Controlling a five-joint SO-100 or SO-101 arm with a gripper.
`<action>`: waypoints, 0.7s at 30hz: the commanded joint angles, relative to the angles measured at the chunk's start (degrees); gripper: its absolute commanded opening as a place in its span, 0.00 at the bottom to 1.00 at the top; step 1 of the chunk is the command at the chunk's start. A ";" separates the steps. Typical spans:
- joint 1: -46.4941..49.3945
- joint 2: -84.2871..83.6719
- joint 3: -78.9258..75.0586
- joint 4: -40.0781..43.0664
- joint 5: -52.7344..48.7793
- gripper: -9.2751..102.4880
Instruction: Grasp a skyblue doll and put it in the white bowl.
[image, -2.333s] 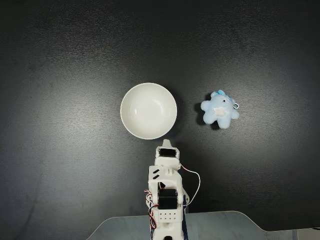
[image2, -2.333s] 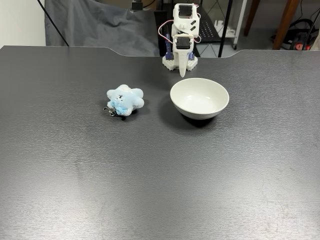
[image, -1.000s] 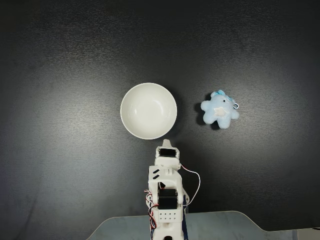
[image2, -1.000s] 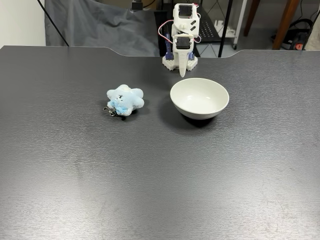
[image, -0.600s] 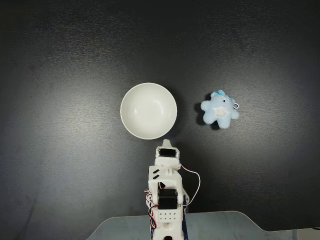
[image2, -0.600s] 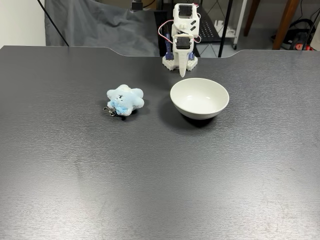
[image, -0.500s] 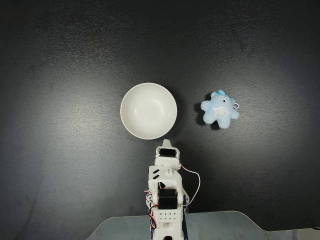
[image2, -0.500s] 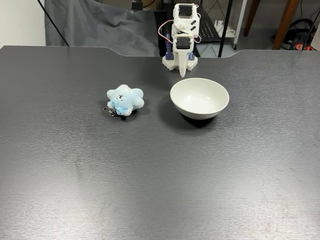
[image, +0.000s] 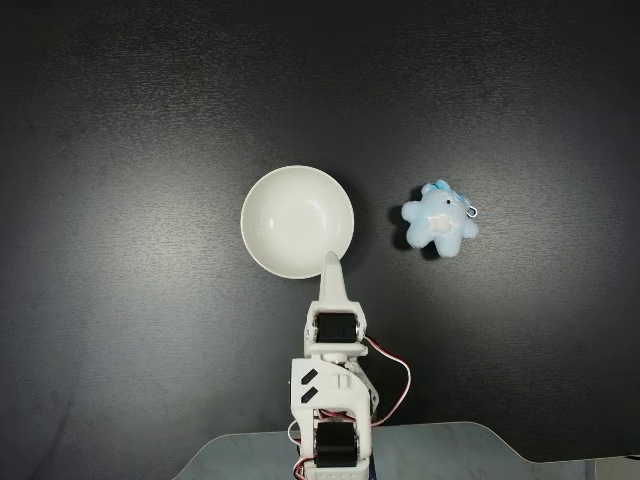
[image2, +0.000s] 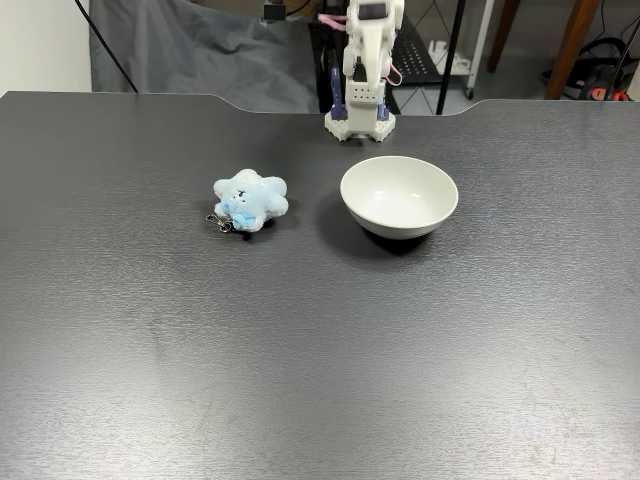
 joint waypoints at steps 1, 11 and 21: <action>0.53 -12.92 -16.17 -0.79 -0.26 0.08; 0.70 -36.21 -51.50 20.74 -0.18 0.08; 15.47 -55.28 -63.46 34.37 -0.26 0.08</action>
